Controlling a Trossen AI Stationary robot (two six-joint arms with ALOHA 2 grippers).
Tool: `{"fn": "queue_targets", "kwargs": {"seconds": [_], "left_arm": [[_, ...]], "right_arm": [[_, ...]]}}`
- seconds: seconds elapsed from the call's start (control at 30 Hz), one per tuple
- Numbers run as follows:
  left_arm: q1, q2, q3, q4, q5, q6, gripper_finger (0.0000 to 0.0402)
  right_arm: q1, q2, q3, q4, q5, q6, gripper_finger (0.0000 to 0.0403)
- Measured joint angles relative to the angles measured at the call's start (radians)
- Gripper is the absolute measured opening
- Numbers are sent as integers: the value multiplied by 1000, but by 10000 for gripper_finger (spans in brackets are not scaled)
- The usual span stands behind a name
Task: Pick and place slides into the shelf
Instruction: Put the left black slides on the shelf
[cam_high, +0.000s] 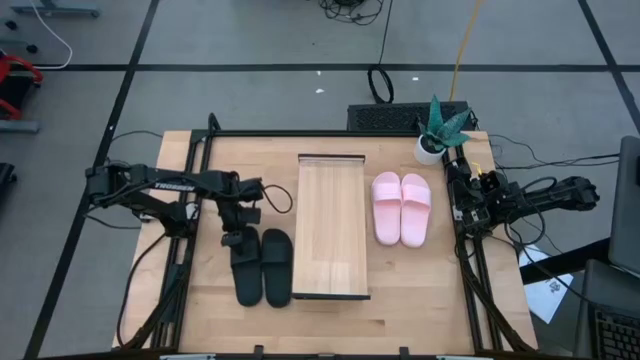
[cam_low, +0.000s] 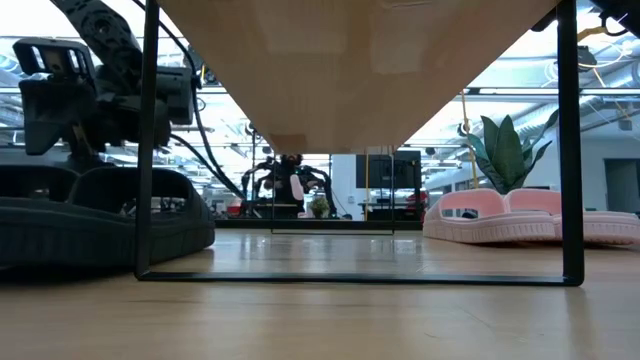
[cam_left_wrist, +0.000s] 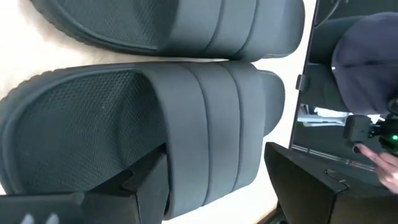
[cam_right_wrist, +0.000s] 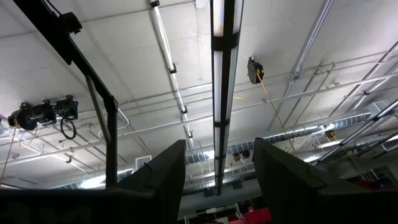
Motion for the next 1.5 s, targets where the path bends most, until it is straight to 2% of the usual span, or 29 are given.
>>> {"fn": "queue_targets", "kwargs": {"seconds": [0.1, 0.2, 0.27, 0.43, 0.47, 0.7, 0.97, 1.1, 1.23, 1.5], "left_arm": [[-10, 0, 0, 1, -1, -2, 248], [-11, 0, 0, 2, -6, -1, 216], [-11, 0, 0, 3, -15, -1, 178], [3, -1, 0, -7, -48, -1, 35], [11, -1, 0, -9, -48, -3, 19], [66, -47, 20, -115, -79, -37, 5], [104, -177, 192, -477, -256, -24, 2], [113, -241, 346, -620, -297, -94, 1], [118, -292, 540, -701, -318, -231, 1], [117, -347, 952, -715, -449, -577, 0]], "right_arm": [[0, 0, 0, 0, 0, 0, 178], [0, 0, 0, 0, 0, 0, 178], [0, 0, 0, 0, 0, 0, 178], [0, 0, 0, 0, 0, 0, 178], [0, 0, 0, 0, 0, 0, 178], [0, 0, 0, -1, 0, 3, 178], [0, 0, 0, 0, 0, 3, 178], [0, 0, 0, 0, 0, 3, 178], [0, 0, 0, 0, 0, 3, 178], [0, 0, 0, 0, 0, 4, 178]]}}
